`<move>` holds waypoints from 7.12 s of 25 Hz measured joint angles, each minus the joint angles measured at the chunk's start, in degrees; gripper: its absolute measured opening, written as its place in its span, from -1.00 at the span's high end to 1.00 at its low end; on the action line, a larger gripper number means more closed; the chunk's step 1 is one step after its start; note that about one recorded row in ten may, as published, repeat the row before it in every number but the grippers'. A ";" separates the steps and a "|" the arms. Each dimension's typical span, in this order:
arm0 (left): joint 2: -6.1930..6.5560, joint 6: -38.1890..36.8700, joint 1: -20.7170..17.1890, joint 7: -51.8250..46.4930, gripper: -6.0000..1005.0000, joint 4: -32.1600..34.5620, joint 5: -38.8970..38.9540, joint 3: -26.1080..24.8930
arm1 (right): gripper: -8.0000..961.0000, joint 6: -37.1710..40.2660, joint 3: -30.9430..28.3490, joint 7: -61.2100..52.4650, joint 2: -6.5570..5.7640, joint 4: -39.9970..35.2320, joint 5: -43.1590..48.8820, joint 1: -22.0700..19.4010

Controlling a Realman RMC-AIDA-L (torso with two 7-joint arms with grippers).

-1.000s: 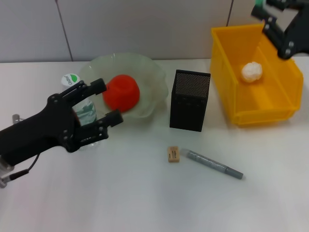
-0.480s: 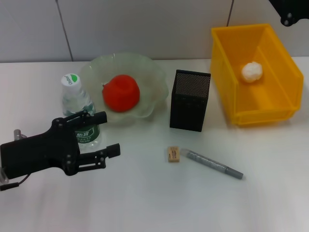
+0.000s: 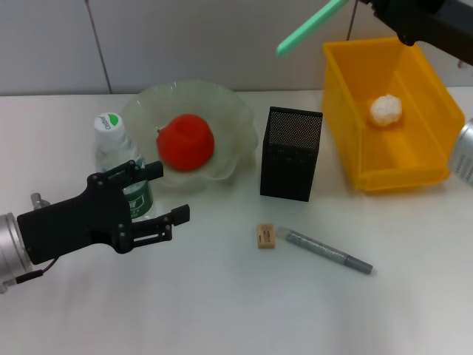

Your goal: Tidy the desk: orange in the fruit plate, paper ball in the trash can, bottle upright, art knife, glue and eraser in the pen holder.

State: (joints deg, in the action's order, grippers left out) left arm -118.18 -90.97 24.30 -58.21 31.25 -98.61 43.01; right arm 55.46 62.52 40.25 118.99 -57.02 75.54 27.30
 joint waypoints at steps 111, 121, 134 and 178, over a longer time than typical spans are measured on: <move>-0.56 2.69 2.01 18.42 -0.72 -12.59 7.89 -0.15 | 0.61 -8.41 7.13 46.42 0.89 5.95 2.47 0.54; -0.63 0.99 1.36 19.10 -0.72 -12.71 9.49 -0.07 | 0.54 -10.97 11.64 47.32 0.89 6.36 -3.07 0.16; -0.47 -0.13 0.33 20.26 -0.72 -12.56 10.15 -0.21 | -0.06 -11.79 13.94 50.42 0.89 5.74 -9.73 -1.03; -0.63 -1.54 -1.99 20.58 -0.72 -14.29 12.91 8.64 | -0.10 15.06 31.84 -92.76 -3.96 19.24 -59.83 -5.60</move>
State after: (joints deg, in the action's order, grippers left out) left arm -118.82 -92.51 22.31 -37.63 16.96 -85.70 51.65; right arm 70.52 94.36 -52.51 115.03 -37.78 15.71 21.70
